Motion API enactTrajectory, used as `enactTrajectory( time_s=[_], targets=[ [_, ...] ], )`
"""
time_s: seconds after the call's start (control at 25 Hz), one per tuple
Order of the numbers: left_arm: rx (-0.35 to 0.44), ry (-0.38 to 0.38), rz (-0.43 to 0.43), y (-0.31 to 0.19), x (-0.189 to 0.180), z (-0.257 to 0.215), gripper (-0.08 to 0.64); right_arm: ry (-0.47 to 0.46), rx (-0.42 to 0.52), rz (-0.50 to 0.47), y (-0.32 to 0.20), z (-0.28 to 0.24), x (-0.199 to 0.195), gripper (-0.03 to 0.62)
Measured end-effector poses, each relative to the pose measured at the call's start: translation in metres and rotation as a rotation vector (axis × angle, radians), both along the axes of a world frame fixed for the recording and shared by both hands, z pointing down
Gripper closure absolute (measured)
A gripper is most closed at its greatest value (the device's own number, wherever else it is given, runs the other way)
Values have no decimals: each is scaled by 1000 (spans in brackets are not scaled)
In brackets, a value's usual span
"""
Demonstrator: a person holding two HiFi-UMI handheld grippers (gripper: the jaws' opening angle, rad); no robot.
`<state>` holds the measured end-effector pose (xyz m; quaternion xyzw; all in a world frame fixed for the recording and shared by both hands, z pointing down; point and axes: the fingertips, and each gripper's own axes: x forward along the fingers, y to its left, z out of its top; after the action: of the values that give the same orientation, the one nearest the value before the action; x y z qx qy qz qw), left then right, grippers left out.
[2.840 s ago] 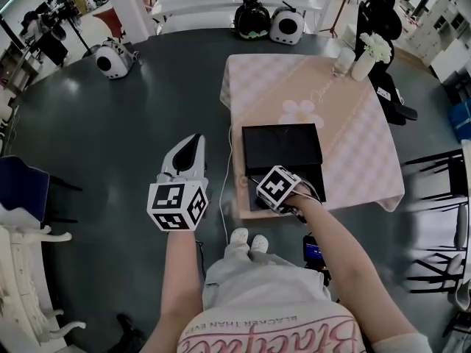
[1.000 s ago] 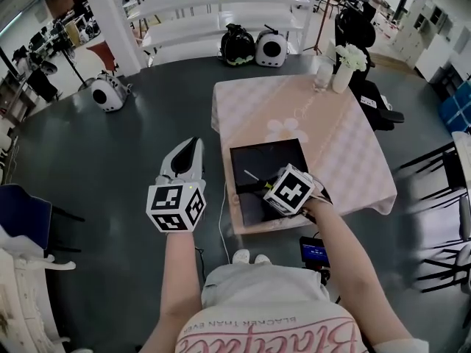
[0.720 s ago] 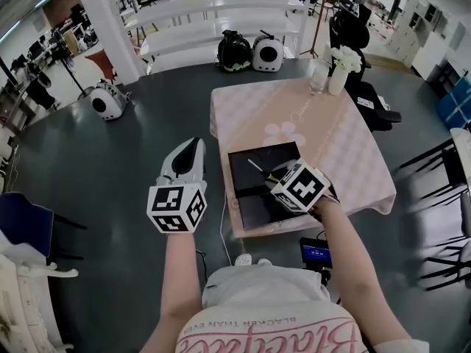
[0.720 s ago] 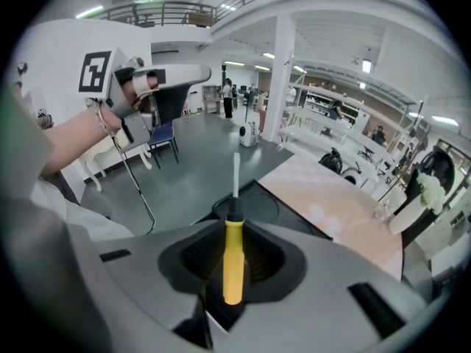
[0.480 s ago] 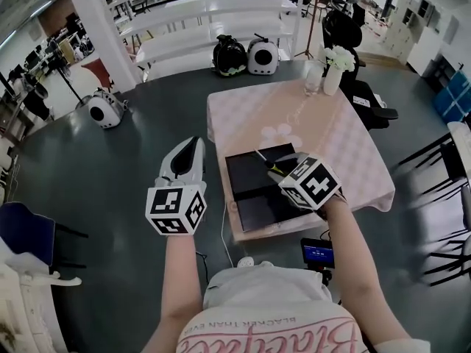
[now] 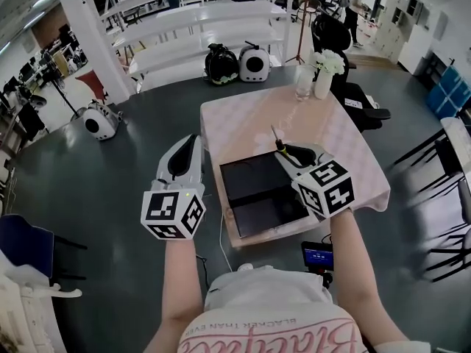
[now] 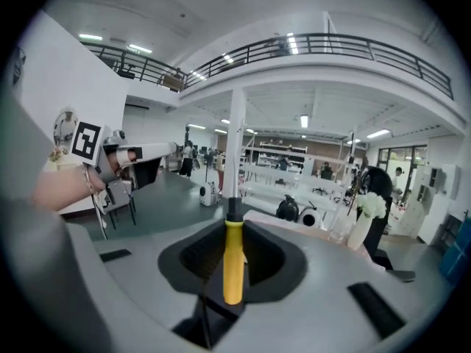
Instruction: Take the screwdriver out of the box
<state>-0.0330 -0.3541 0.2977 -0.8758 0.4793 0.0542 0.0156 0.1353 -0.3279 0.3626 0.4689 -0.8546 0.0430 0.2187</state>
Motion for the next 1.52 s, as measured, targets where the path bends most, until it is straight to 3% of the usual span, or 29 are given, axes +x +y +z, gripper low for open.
enactTrajectory(
  time_s=[0.36,0.64,1.12,1.52],
  targets=[
    [36,54,23,3,9,-19,549,-59,279,127,7,-55,24,509],
    [84,36,23,3,12,-39,549,-101,390,234,11,-88,50,511],
    [163,16,8,11,10,-68,549,-112,498,323,24,-128,78,511],
    [175,1,5,14,12,-72,549,-108,504,355,28,-132,84,511]
  ],
)
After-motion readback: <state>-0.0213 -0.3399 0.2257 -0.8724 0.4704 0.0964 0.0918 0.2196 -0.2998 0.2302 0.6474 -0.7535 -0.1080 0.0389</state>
